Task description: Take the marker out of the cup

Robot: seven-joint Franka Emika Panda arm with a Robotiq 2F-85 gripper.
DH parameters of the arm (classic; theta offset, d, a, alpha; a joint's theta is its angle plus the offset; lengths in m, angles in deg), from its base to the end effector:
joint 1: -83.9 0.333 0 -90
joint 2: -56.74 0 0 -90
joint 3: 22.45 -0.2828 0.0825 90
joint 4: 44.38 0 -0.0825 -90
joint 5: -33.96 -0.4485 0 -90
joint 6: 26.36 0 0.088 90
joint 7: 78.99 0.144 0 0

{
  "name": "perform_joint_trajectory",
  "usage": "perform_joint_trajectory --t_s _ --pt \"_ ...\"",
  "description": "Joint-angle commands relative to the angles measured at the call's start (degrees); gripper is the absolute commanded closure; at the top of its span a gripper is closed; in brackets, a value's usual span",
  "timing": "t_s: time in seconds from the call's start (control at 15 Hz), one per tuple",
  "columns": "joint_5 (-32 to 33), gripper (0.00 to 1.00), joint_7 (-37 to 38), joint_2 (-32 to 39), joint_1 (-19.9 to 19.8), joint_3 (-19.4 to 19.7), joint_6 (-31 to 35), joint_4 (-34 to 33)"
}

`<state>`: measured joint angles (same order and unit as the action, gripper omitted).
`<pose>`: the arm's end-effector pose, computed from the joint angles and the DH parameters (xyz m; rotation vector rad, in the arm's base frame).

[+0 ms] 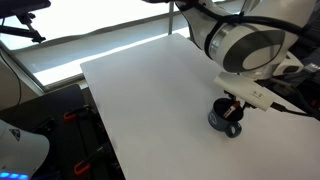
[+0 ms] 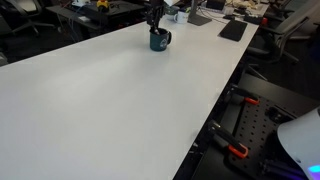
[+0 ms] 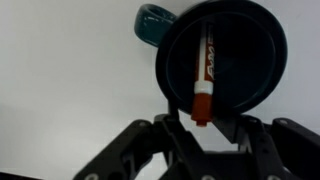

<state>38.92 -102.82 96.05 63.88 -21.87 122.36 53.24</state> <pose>0.6788 -0.2549 0.1053 2.9930 0.1929 0.2530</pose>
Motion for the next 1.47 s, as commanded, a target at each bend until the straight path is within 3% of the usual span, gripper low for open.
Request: perform_joint_trajectory --t_s 0.0,0.07,0.67,1.0,1.4 --pt "-3.0 0.93 -3.3 0.3 -1.3 -2.2 -3.7 -1.5" --pt "-3.7 1.0 -3.7 0.5 -1.4 -2.4 -4.6 -1.9" --pt "-6.7 0.96 -3.7 -1.5 -0.6 -1.9 -12.4 -3.7" --pt "-4.0 0.96 -1.1 -2.4 2.9 -0.3 -16.4 -6.2" --pt "2.4 0.96 2.6 1.4 9.7 1.8 -27.3 -16.6"
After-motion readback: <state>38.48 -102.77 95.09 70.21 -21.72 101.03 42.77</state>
